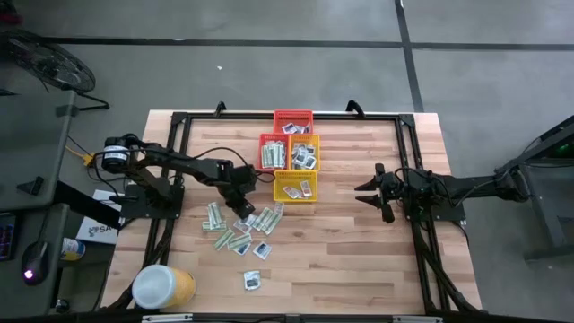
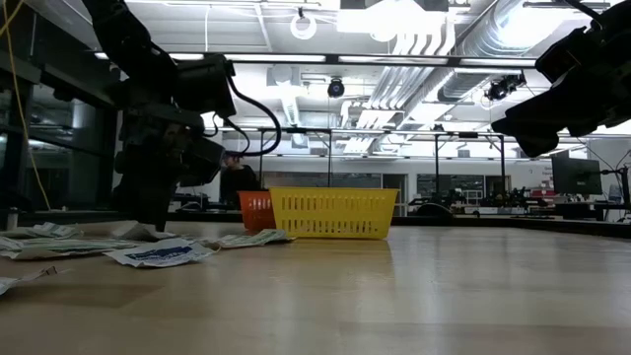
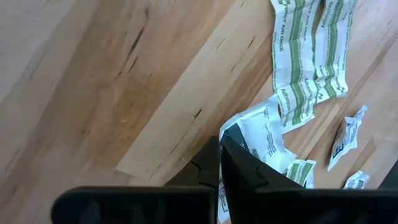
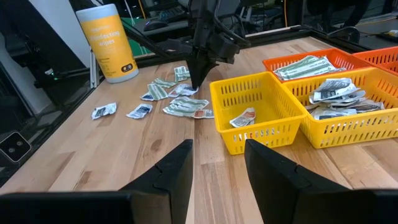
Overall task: Pick & Place First Aid Supplies
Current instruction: Put the towelette pack into the top yellow bin, then put the bandage into the bottom orange bin
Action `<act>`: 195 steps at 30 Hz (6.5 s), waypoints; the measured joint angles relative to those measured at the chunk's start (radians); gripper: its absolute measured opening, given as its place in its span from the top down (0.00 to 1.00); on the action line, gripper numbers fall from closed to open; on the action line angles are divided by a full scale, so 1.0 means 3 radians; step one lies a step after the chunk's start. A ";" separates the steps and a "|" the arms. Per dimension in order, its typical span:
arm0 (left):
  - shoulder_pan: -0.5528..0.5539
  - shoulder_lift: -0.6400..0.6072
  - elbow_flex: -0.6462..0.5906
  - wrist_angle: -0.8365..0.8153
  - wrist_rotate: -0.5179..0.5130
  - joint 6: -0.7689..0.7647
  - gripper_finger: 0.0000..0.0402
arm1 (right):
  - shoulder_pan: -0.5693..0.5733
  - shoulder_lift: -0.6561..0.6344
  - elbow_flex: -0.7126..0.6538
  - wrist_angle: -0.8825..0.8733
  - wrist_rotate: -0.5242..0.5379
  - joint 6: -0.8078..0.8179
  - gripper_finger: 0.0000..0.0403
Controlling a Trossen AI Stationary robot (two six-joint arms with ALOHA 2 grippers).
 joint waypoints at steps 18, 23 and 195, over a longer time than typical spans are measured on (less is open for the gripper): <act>0.0323 -0.0727 0.0188 0.0034 -0.0442 0.0163 1.00 | 0.0000 0.0001 0.0000 0.0000 0.0000 0.0000 0.65; 0.0491 -0.0704 0.0454 0.0042 -0.0570 0.0311 1.00 | 0.0000 0.0001 0.0001 0.0001 0.0001 0.0000 0.65; -0.0214 -0.0372 0.0049 -0.1768 -0.1201 -0.0120 0.61 | 0.0000 0.0006 0.0000 0.0001 0.0000 0.0000 0.65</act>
